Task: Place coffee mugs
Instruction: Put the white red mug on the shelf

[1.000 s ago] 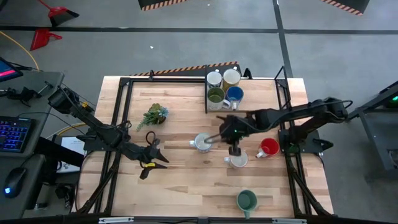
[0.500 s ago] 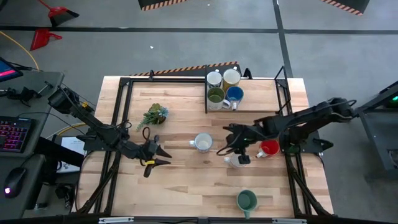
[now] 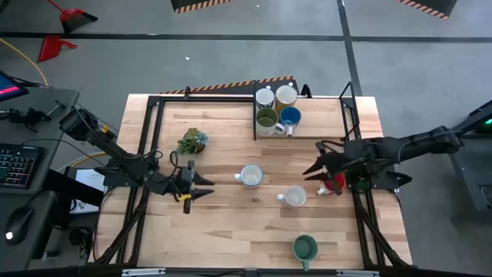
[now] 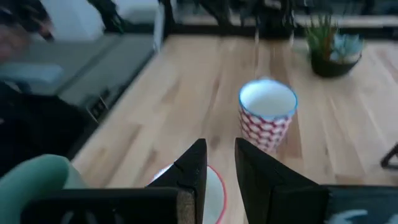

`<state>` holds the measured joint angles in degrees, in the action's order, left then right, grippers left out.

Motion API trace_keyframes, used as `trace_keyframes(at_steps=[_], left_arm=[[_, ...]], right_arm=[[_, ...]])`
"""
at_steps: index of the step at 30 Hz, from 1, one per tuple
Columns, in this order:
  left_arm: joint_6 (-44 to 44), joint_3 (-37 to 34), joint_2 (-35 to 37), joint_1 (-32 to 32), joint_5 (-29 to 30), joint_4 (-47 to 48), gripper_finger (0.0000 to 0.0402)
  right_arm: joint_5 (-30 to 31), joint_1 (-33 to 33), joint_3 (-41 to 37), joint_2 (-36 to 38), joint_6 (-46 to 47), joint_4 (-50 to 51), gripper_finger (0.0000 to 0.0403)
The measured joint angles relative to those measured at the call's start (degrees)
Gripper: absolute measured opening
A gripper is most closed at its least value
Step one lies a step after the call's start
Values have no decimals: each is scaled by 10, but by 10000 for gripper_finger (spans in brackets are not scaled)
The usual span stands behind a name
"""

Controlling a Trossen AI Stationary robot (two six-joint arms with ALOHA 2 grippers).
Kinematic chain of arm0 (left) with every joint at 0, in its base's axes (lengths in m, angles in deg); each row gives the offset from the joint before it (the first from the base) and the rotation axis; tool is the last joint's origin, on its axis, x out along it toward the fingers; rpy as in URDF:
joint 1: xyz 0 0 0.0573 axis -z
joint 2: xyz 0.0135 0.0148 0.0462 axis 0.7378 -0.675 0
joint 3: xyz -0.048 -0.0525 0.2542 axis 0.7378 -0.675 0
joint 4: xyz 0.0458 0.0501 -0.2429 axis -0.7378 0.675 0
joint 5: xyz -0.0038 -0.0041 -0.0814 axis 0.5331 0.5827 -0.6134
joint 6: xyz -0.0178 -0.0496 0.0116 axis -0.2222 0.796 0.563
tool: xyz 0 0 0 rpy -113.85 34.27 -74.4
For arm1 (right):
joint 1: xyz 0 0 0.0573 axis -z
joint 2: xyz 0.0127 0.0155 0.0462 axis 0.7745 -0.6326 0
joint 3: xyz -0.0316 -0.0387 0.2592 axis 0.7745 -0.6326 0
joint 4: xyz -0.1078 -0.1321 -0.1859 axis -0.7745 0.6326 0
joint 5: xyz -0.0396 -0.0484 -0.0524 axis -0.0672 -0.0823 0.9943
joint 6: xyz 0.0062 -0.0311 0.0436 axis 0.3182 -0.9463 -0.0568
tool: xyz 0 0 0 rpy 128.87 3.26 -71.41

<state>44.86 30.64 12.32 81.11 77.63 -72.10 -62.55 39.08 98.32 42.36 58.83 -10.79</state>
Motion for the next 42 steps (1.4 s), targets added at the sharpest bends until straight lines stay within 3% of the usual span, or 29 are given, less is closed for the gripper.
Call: trace_keyframes(at_steps=[8, 13, 17, 21, 28, 36, 42], left_arm=[[0, 19, 0, -71, 21, -51, 113], [-78, 105, -8, -140, -64, -21, 113], [-119, 232, -32, -184, -141, 165, 113], [-143, 369, -99, -224, -166, 376, 113], [-200, 534, -206, -273, -197, 548, 113], [-166, 576, -302, -303, -266, 599, 113], [-135, 576, -322, -290, -331, 715, 113]], right_arm=[[-57, 0, -111, 149, -28, -98, 64], [-43, 0, -135, 193, -10, -115, 64], [-30, 0, -136, 202, -16, -115, 64], [-14, 0, -136, 204, -29, -101, 64], [-9, 0, -136, 203, -29, -85, 64], [-9, 0, -136, 203, -25, -58, 64], [-9, 0, -136, 202, -25, -50, 64]])
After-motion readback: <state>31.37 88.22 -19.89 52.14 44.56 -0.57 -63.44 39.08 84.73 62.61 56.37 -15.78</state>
